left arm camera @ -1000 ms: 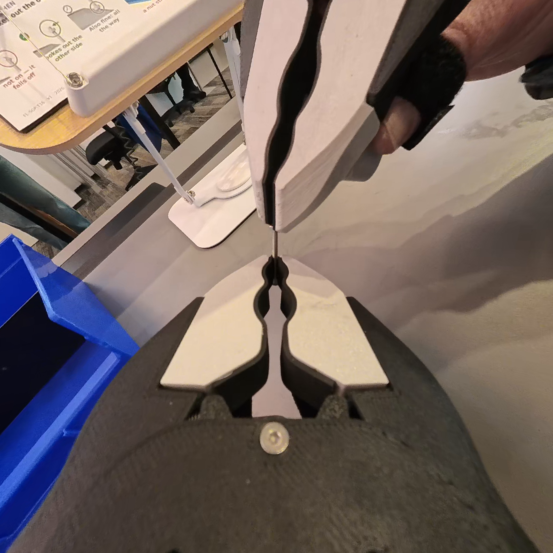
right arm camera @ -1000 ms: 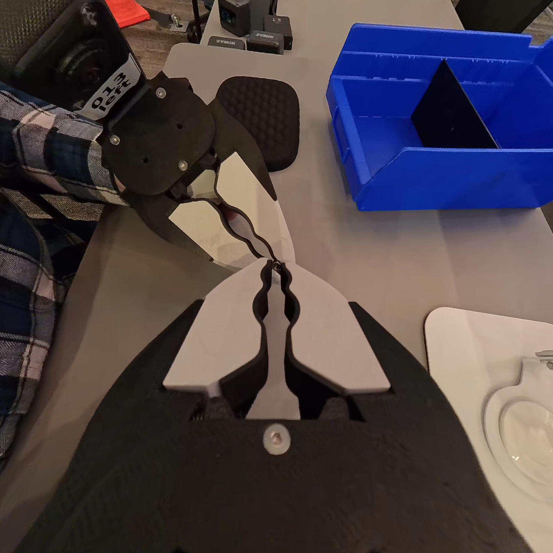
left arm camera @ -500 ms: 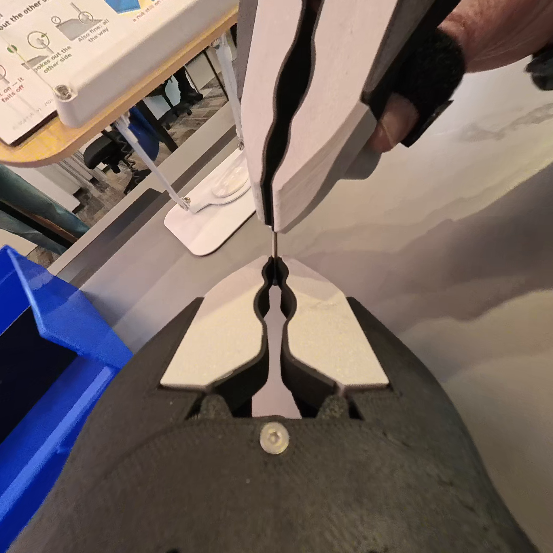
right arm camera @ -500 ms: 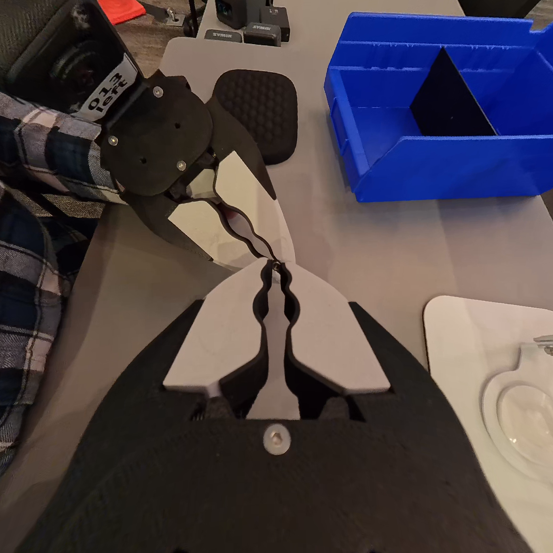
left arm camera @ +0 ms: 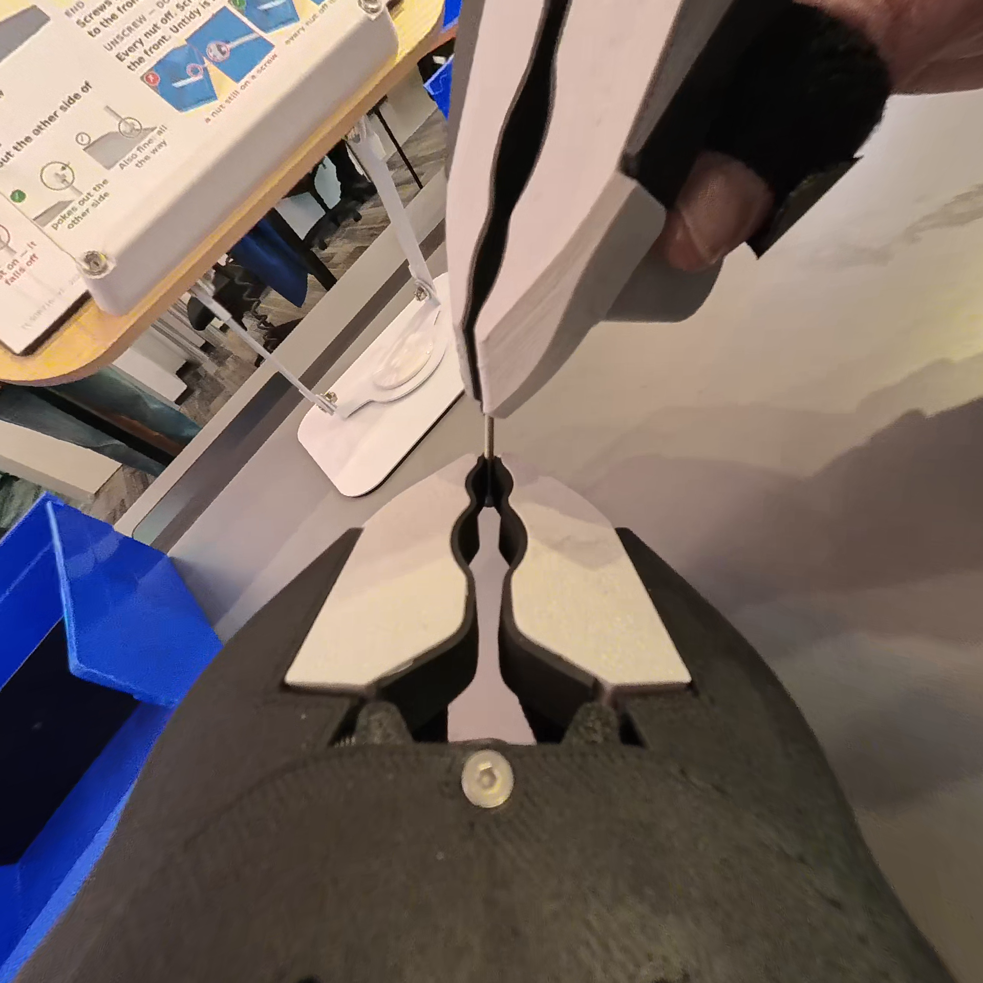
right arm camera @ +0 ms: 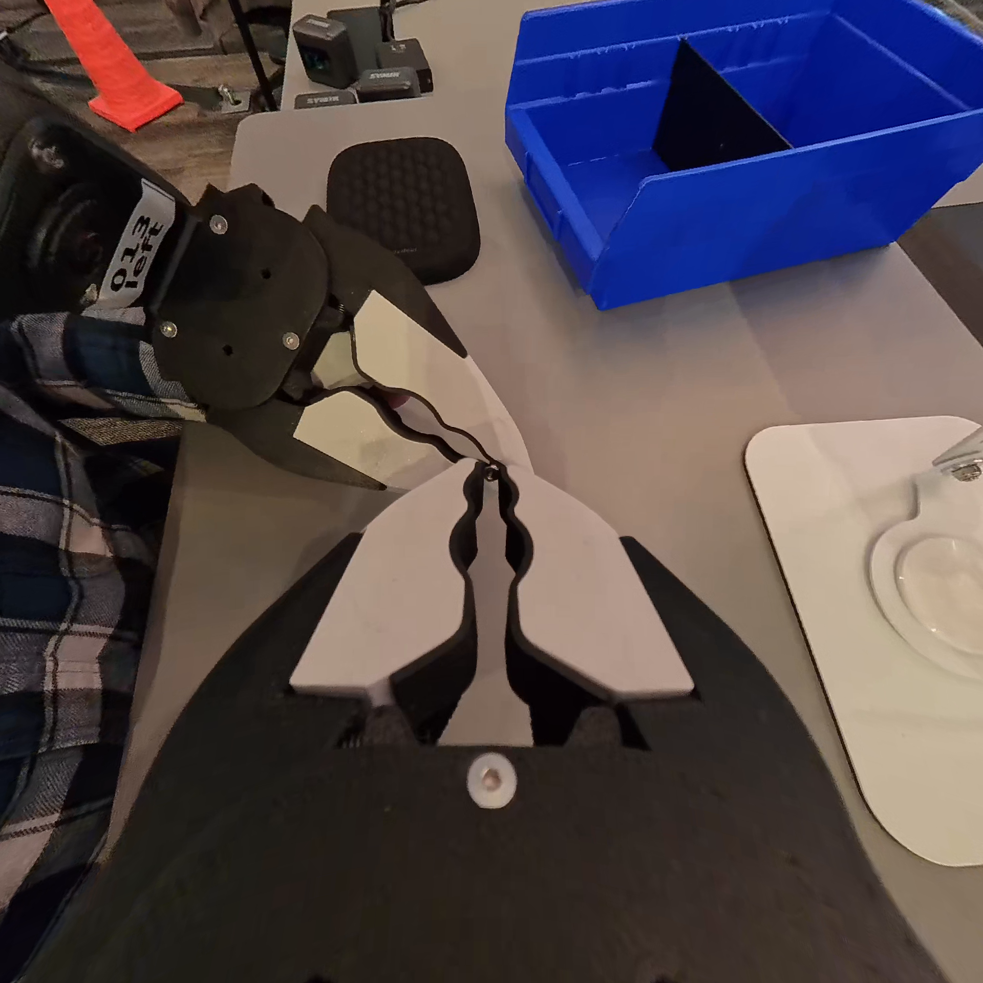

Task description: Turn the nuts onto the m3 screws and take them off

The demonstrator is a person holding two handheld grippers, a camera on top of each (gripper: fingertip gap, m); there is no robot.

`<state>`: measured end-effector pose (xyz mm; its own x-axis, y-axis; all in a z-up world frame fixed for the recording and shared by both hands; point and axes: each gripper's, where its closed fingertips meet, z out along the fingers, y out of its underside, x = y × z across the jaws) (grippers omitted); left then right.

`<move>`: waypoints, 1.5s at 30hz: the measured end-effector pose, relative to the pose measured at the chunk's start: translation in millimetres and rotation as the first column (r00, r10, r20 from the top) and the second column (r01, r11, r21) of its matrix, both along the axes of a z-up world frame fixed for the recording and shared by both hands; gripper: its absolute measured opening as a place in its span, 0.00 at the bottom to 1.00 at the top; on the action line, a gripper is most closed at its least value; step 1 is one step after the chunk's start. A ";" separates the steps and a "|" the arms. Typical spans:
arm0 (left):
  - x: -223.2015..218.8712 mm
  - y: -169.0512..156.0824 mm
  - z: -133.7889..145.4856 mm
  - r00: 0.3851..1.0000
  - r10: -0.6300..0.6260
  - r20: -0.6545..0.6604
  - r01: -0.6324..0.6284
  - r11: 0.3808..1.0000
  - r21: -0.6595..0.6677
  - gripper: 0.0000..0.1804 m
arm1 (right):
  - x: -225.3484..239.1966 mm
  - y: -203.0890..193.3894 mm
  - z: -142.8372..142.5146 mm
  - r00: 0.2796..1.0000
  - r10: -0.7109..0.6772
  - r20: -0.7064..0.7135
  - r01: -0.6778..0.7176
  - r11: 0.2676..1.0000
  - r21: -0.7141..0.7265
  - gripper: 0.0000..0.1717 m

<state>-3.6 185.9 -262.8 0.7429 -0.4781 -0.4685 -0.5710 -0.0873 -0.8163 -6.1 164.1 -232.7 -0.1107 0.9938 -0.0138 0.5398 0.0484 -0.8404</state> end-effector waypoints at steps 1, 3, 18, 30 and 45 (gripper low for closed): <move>0.5 0.0 1.4 1.000 -0.002 0.010 0.002 1.000 0.003 0.01 | 0.1 -0.3 0.8 1.000 -0.002 -0.003 0.002 1.000 0.004 0.03; -0.1 -0.5 2.8 1.000 -0.004 0.027 0.004 1.000 0.003 0.01 | -0.5 -1.6 2.6 1.000 0.001 -0.011 0.000 1.000 0.018 0.03; -6.0 -4.3 6.7 0.999 0.012 0.034 -0.013 0.999 0.039 0.01 | -5.7 -1.6 7.0 1.000 0.030 -0.008 -0.029 0.997 0.074 0.03; -13.2 -4.4 7.2 0.996 0.073 -0.054 -0.068 0.994 0.084 0.01 | -7.2 -2.6 6.0 0.998 -0.041 -0.045 0.047 0.991 0.126 0.03; -11.3 -5.5 4.2 0.998 0.040 -0.046 -0.037 0.997 0.070 0.01 | -6.3 -4.2 2.9 1.000 0.017 0.006 -0.018 0.972 0.235 0.03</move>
